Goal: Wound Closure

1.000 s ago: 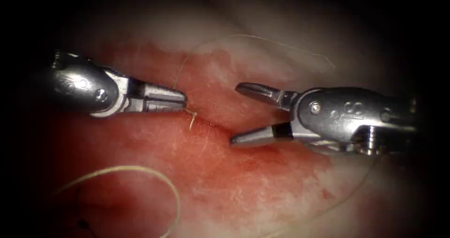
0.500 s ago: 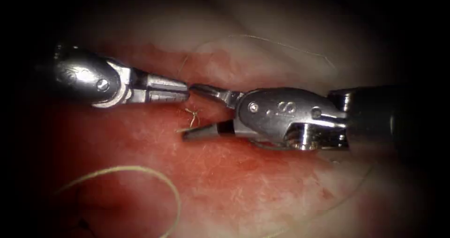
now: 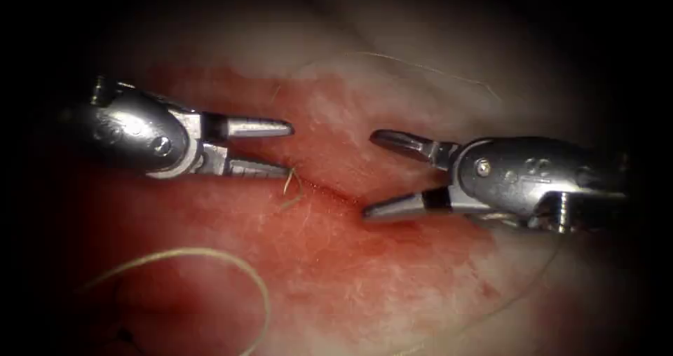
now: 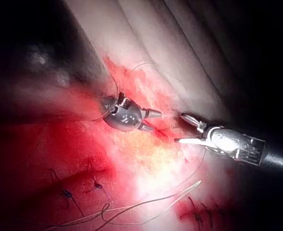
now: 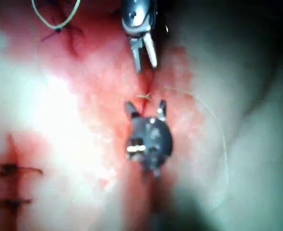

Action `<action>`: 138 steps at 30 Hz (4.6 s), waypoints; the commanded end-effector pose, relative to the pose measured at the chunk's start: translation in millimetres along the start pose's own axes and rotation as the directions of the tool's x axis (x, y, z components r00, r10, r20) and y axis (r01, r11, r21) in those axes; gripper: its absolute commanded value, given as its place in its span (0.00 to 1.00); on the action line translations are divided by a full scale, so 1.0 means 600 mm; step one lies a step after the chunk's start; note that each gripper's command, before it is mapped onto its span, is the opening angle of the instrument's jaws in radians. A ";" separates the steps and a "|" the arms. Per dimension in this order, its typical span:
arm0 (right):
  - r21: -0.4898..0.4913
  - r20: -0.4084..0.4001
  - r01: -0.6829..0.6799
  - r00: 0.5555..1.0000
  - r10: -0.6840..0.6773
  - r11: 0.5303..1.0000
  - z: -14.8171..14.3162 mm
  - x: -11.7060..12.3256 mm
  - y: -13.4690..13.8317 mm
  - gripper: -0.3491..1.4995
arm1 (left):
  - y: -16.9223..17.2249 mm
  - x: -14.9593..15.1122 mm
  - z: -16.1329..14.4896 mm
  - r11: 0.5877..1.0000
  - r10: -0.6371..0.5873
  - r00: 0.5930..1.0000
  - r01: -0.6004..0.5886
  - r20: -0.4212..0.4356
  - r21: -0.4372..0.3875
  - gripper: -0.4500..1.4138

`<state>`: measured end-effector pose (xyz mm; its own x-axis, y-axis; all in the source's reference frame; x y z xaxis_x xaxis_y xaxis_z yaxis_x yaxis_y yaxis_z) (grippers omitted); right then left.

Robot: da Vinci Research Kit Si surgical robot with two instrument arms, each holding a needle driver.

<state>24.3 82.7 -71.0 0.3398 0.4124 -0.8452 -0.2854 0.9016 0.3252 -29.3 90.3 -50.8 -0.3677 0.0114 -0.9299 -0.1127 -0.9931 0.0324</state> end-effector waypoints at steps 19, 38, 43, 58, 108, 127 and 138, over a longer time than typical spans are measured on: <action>-0.022 -0.011 -0.025 1.000 0.025 0.999 -0.0006 -0.0008 0.0007 0.94 | 0.0066 -0.0033 0.0061 0.974 0.215 0.975 -0.210 0.059 -0.083 0.58; -0.032 -0.016 -0.037 0.999 0.036 0.999 0.0004 -0.0008 0.0005 0.93 | 0.0044 -0.0044 0.0045 0.986 0.139 0.990 -0.138 0.004 -0.096 0.05; -0.008 -0.021 -0.035 0.999 0.034 0.999 0.0034 -0.0006 -0.0006 0.93 | 0.0017 -0.0041 0.0025 0.995 0.068 0.997 -0.070 -0.032 -0.068 0.05; 0.047 -0.043 0.036 0.999 -0.034 0.998 0.0176 -0.0035 -0.0031 0.93 | -0.0006 -0.0076 0.0017 0.967 -0.247 0.960 0.237 -0.128 -0.091 0.05; 0.081 -0.069 0.085 0.994 -0.080 0.993 0.0277 -0.0042 -0.0046 0.45 | -0.0008 -0.0043 -0.0005 0.957 -0.277 0.949 0.259 -0.151 -0.128 0.05; -0.019 -0.114 0.009 0.993 -0.011 1.000 -0.0001 0.0001 0.0010 0.99 | -0.0103 -0.0100 -0.0065 0.960 -0.278 0.954 0.278 -0.112 -0.013 0.05; -0.071 -0.093 0.003 0.996 -0.010 0.997 0.0001 -0.0011 0.0013 0.99 | -0.0224 -0.0247 0.0003 0.952 -0.255 0.917 0.184 0.307 0.243 0.05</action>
<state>23.2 83.2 -70.6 0.2600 0.3912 -0.8828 -0.3496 0.8904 0.2916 -22.2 103.9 -36.1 -0.6485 0.2979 -0.7005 -0.3742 -0.9261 -0.0475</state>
